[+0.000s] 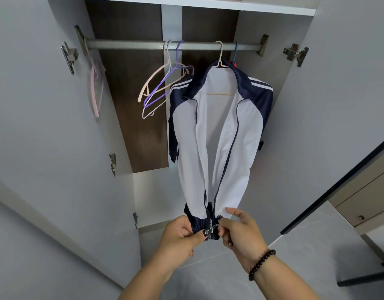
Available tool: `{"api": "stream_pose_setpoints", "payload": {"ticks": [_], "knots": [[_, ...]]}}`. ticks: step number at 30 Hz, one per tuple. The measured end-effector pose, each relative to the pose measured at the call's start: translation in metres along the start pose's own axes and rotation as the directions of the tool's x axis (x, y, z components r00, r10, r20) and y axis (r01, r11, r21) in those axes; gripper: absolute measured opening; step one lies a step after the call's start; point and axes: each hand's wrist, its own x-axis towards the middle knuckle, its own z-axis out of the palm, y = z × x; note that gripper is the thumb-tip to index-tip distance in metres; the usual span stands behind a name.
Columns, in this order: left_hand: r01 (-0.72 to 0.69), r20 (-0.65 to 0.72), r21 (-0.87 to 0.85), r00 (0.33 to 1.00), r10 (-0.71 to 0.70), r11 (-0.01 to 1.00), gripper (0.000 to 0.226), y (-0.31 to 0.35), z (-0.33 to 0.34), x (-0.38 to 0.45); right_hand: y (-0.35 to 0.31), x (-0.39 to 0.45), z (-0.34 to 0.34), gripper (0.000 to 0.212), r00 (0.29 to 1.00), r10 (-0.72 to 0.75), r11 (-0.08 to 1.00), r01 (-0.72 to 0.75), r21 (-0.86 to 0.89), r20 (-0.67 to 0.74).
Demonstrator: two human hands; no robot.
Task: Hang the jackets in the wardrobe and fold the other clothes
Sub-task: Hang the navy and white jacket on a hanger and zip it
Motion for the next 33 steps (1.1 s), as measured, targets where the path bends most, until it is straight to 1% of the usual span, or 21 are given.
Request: {"api": "stream_pose_setpoints", "payload": {"ticks": [3,6,11,14,16,18,21,22,24,25,26,27,30,31,33], "knots": [[0.007,-0.04,0.014,0.999,-0.006,1.0,0.032,0.002,-0.008,0.006,-0.009,0.012,0.009,0.03,0.999,0.037,0.999,-0.037,0.023,0.004],[0.009,-0.046,0.034,0.999,-0.008,0.999,0.032,0.002,-0.017,0.009,-0.024,0.031,0.018,0.026,0.997,0.066,0.992,-0.062,0.109,-0.039],[0.036,-0.075,0.042,0.997,-0.033,0.998,0.034,-0.005,-0.033,0.01,-0.061,0.059,0.023,0.018,0.994,0.03,0.986,-0.012,0.169,-0.104],[0.056,-0.093,0.046,0.994,-0.051,0.997,0.037,-0.012,-0.046,0.012,-0.085,0.073,0.025,0.017,0.99,-0.004,0.984,0.029,0.176,-0.143],[0.075,-0.102,0.049,0.992,-0.07,0.996,0.037,-0.017,-0.054,0.013,-0.096,0.077,0.028,0.018,0.99,-0.041,0.987,0.061,0.15,-0.135],[0.098,-0.133,0.047,0.987,-0.091,0.994,0.034,-0.022,-0.059,0.017,-0.101,0.078,0.033,0.018,0.993,-0.088,0.993,0.094,0.075,-0.081],[0.119,-0.248,0.035,0.963,-0.107,0.992,0.024,-0.025,-0.064,0.027,-0.101,0.077,0.043,0.019,0.988,-0.156,0.987,0.156,-0.038,0.002],[0.097,-0.287,0.052,0.955,-0.078,0.994,0.021,-0.023,-0.064,0.032,-0.101,0.077,0.046,0.019,0.984,-0.175,0.983,0.176,-0.061,0.013],[0.02,-0.343,0.147,0.939,0.032,0.989,0.02,-0.013,-0.061,0.043,-0.102,0.081,0.047,0.019,0.98,-0.195,0.977,0.196,-0.086,0.025],[0.002,-0.373,0.192,0.925,0.071,0.981,0.025,-0.007,-0.057,0.049,-0.103,0.083,0.046,0.018,0.981,-0.193,0.977,0.195,-0.091,0.033],[-0.013,-0.392,0.236,0.914,0.107,0.972,0.037,0.0,-0.052,0.057,-0.103,0.086,0.045,0.018,0.982,-0.183,0.978,0.187,-0.09,0.045],[-0.053,-0.389,0.275,0.907,0.162,0.96,0.044,0.006,-0.046,0.066,-0.102,0.088,0.044,0.018,0.984,-0.169,0.981,0.174,-0.084,0.059],[-0.217,-0.247,0.427,0.906,0.345,0.878,0.043,0.033,-0.021,0.093,-0.101,0.099,0.038,0.019,0.99,-0.103,0.993,0.109,-0.048,0.099],[-0.262,-0.203,0.46,0.899,0.388,0.848,0.042,0.041,-0.012,0.103,-0.101,0.103,0.036,0.019,0.99,-0.082,0.996,0.087,-0.038,0.113],[-0.317,-0.143,0.467,0.895,0.423,0.826,0.038,0.056,0.006,0.124,-0.106,0.113,0.032,0.02,0.989,-0.052,0.998,0.056,-0.023,0.142]]}}
